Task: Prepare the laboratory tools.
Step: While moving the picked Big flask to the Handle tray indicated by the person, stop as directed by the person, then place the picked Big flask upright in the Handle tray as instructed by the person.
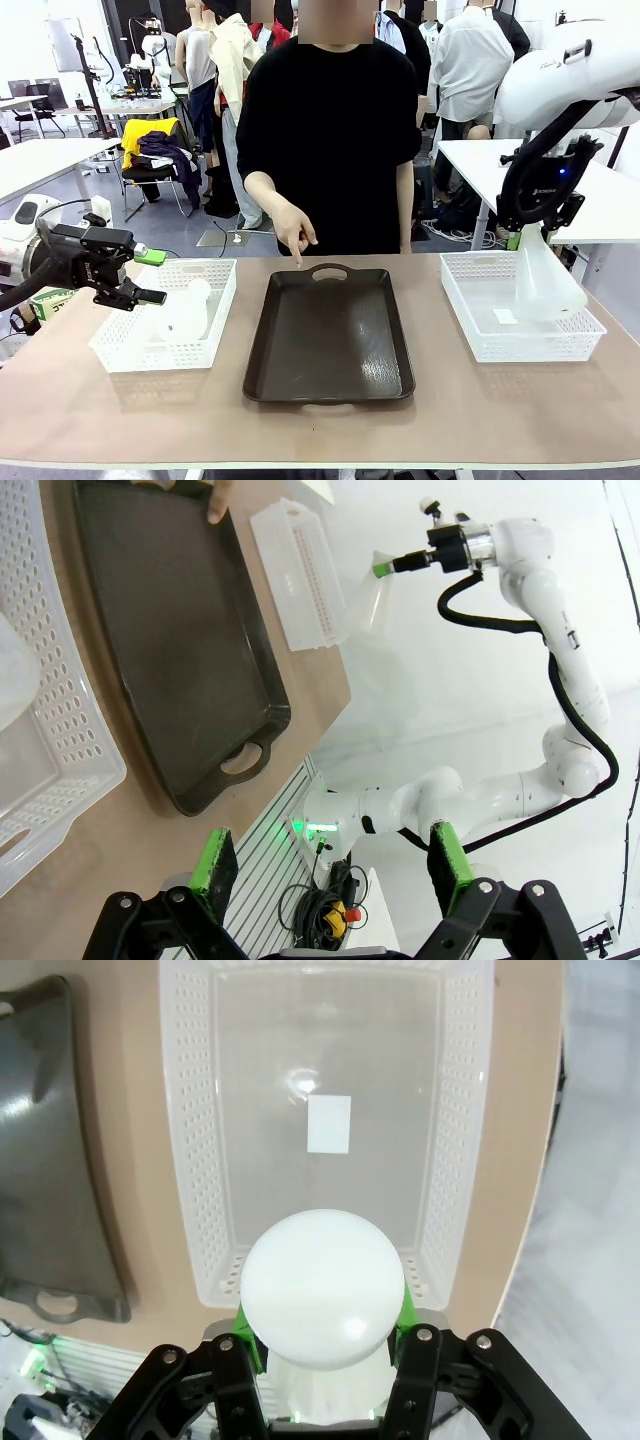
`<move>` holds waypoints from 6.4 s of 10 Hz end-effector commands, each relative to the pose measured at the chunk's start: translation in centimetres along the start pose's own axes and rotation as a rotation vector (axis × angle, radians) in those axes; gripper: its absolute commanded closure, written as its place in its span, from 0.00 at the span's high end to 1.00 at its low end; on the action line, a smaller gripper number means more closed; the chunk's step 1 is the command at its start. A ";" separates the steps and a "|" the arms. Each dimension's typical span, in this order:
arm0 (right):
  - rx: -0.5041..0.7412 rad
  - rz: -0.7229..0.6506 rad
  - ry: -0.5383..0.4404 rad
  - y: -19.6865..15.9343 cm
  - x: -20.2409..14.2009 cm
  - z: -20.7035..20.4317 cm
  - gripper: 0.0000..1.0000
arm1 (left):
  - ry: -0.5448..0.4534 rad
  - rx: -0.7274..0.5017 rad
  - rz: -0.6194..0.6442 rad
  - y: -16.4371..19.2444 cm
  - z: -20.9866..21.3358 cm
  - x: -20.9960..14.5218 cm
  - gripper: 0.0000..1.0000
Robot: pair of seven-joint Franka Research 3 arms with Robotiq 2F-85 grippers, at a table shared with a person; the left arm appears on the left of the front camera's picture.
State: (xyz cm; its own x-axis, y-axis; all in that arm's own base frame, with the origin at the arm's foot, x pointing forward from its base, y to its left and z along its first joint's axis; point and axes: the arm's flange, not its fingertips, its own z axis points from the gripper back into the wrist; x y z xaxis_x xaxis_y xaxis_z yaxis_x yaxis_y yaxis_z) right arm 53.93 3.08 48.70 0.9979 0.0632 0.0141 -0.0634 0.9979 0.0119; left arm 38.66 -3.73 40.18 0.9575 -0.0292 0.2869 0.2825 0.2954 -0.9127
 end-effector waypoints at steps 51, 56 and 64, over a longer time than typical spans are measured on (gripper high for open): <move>0.234 0.358 0.343 32.5 6.6 -5.7 0.00 | -0.020 -0.023 -0.023 0.1 -0.1 -0.1 1.00; 0.234 0.358 0.343 32.5 6.6 -5.7 0.00 | -0.020 -0.023 -0.023 0.1 -0.1 -0.1 1.00; 0.234 0.358 0.343 32.5 6.6 -5.7 0.00 | -0.020 -0.023 -0.023 0.1 -0.1 -0.1 1.00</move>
State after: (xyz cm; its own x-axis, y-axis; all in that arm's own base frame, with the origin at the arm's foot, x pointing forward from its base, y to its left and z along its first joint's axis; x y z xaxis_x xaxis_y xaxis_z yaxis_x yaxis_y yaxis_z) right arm 58.67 36.02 43.33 0.8599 0.4370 -0.2638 -0.3613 0.8861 0.2902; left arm 38.67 -3.72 40.18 0.9575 -0.0293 0.2869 0.2824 0.2969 -0.9122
